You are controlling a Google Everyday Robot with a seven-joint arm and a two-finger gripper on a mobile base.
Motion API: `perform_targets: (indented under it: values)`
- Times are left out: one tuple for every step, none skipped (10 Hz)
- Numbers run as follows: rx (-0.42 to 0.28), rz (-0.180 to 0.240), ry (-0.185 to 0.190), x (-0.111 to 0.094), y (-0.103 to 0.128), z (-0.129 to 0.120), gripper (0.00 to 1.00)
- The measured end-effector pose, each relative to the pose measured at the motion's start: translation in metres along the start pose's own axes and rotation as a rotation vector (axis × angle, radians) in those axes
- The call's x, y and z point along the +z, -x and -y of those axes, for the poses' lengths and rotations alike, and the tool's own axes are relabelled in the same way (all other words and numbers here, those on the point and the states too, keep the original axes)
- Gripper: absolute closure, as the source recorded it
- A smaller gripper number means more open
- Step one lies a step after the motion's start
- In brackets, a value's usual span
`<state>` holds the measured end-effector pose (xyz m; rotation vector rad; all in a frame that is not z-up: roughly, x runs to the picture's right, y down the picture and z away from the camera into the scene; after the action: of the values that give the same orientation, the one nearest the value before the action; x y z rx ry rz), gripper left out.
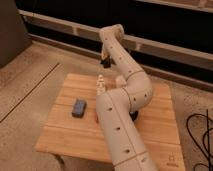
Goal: Place the eraser in the ceramic cup
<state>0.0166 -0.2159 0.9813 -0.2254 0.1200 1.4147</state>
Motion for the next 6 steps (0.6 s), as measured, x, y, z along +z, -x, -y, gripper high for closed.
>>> perform_targets:
  values:
    - [0.009,0.001,0.027,0.0,0.001,-0.011,1.0]
    - [0.004,0.005,0.043,-0.001,0.004,-0.023,1.0]
    - [-0.007,0.002,0.063,-0.001,0.004,-0.033,1.0]
    - [-0.022,-0.003,0.077,0.0,0.003,-0.04,1.0]
    - [-0.033,-0.011,0.089,0.0,0.001,-0.044,1.0]
    - [-0.057,-0.022,0.111,0.0,-0.002,-0.054,1.0]
